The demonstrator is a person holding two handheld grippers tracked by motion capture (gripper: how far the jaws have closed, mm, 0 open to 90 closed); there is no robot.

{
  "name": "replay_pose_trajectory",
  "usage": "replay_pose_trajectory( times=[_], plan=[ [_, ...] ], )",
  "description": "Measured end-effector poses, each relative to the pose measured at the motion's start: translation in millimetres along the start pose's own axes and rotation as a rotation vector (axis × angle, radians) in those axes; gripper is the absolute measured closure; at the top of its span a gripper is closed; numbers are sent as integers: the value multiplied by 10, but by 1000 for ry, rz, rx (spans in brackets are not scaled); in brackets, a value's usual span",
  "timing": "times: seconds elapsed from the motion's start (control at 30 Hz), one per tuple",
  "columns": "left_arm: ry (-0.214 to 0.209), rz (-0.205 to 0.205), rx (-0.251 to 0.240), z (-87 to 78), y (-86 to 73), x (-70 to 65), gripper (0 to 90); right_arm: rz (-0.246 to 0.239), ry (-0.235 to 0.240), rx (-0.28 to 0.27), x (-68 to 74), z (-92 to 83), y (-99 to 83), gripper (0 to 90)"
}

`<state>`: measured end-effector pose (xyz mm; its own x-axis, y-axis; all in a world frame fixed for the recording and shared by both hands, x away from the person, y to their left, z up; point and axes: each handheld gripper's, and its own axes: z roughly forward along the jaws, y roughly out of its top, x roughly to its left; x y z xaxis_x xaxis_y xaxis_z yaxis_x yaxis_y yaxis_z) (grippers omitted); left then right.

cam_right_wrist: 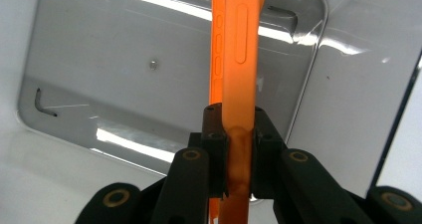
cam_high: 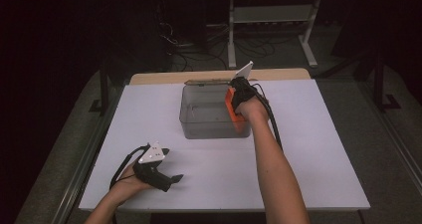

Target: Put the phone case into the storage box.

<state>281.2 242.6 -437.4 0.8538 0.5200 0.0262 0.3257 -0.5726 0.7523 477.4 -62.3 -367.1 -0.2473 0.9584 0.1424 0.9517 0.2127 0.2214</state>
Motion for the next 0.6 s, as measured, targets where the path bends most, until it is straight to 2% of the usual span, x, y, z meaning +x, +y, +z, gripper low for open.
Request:
replay_pose_trajectory(
  times=[0.3, 0.6],
  plan=[
    [-2, -3, -2, -1, -3, -4, 0, 18, -23, 16, 6, 16, 15, 793],
    [-2, -3, -2, -8, -6, -4, 0, 11, -47, 29, 38, 60, 19, 789]
  ],
)
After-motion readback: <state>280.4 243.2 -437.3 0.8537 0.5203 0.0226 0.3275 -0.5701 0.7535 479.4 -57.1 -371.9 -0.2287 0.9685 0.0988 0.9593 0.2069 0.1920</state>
